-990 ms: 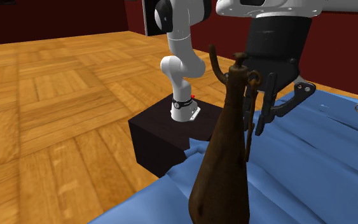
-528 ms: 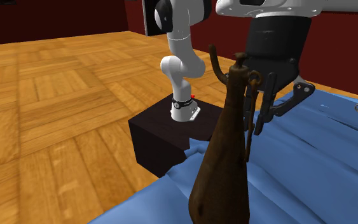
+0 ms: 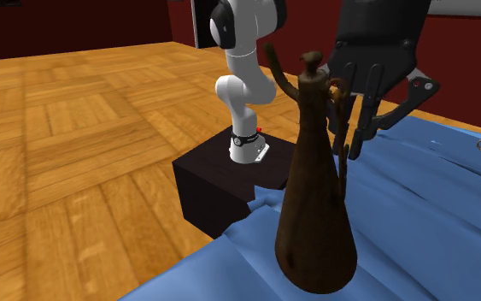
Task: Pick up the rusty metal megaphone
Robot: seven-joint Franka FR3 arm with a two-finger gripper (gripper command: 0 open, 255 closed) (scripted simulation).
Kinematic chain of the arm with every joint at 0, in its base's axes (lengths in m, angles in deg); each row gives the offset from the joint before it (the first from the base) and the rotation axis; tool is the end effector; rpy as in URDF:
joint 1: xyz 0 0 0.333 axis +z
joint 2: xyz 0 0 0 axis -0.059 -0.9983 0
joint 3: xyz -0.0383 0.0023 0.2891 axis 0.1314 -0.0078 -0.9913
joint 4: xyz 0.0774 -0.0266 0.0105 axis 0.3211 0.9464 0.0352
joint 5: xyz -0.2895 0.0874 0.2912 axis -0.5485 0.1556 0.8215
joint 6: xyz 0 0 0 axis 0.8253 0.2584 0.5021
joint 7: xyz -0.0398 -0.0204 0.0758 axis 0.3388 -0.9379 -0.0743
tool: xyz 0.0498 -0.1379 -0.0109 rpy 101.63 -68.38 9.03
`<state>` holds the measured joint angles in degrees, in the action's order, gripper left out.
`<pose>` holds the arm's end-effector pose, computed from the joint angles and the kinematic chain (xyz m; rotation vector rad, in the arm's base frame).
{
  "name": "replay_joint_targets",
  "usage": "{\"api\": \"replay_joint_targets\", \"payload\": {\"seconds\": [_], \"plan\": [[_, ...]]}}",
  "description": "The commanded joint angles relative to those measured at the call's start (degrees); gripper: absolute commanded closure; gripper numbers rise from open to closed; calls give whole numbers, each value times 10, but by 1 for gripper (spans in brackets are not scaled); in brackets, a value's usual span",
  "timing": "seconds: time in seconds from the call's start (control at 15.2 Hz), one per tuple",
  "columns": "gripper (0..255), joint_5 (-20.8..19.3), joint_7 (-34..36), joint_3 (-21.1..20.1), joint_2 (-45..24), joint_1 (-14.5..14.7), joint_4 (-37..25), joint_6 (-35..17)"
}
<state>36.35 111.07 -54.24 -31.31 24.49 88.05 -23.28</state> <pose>0.4686 0.5007 0.5968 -3.0391 0.1453 -0.3041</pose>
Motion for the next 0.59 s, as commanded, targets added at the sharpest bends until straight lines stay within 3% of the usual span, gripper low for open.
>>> {"api": "replay_joint_targets", "payload": {"seconds": [0.0, 0.4, 0.53], "plan": [[255, -9, -2, 2, -12, 14, -39, 24], [255, -51, -17, 18, -77, 85, -202, 119], [255, -53, -18, 20, -80, 89, -209, 122]]}}
